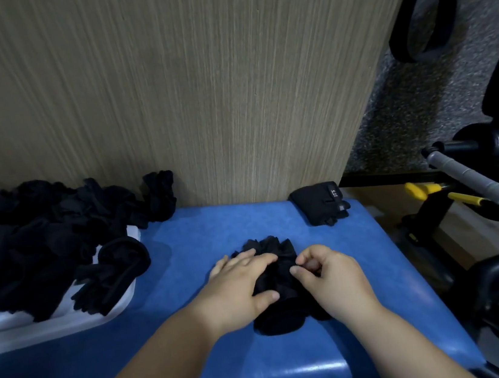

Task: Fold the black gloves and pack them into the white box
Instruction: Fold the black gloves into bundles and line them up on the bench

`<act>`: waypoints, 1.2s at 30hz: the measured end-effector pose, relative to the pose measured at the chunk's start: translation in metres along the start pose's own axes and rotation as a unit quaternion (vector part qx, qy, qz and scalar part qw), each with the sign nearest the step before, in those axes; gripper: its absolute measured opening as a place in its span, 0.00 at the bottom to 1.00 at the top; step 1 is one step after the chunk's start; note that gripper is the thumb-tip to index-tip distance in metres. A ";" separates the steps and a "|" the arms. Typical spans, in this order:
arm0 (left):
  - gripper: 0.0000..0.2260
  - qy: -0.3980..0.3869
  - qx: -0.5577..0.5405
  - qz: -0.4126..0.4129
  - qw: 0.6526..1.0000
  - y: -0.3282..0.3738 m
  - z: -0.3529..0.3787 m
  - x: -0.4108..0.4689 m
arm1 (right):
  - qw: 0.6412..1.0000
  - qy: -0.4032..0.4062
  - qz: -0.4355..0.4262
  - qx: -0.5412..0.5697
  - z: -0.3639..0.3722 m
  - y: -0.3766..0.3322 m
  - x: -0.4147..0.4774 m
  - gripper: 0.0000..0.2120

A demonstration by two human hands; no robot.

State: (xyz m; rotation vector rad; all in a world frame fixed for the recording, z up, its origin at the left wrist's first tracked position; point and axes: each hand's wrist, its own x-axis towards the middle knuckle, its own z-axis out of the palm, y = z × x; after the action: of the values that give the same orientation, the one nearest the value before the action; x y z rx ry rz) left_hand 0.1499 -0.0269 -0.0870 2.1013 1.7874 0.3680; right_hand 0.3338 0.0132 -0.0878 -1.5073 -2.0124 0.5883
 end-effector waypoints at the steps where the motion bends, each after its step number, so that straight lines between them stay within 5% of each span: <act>1: 0.26 -0.006 -0.001 0.006 1.000 0.000 0.000 0.000 | 1.000 -0.005 0.015 -0.013 -0.001 -0.002 0.001 0.06; 9: 0.23 -0.034 0.017 0.020 0.999 -0.006 0.004 -0.001 | 0.990 -0.029 0.076 -0.117 0.006 -0.011 0.010 0.23; 14: 0.22 -0.034 0.037 0.025 0.998 -0.004 0.003 -0.004 | 0.989 -0.066 0.126 -0.029 0.004 -0.013 0.016 0.10; 18: 0.21 -0.042 0.056 0.039 0.997 -0.002 0.005 -0.006 | 0.982 -0.056 0.141 0.111 -0.002 -0.014 0.019 0.08; 29: 0.21 -0.016 0.074 0.072 0.995 0.018 0.023 -0.007 | 0.996 0.004 0.080 0.028 -0.016 0.006 0.012 0.11; 36: 0.33 0.026 0.090 0.039 0.995 0.028 0.026 -0.004 | 0.998 0.000 -0.020 -0.066 -0.030 0.010 -0.003 0.15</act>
State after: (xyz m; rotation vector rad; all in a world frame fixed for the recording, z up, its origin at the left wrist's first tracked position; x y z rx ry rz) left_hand 0.1848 -0.0377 -0.0982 2.3108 1.8315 0.2938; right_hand 0.3609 0.0136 -0.0724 -1.5392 -2.1128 0.4460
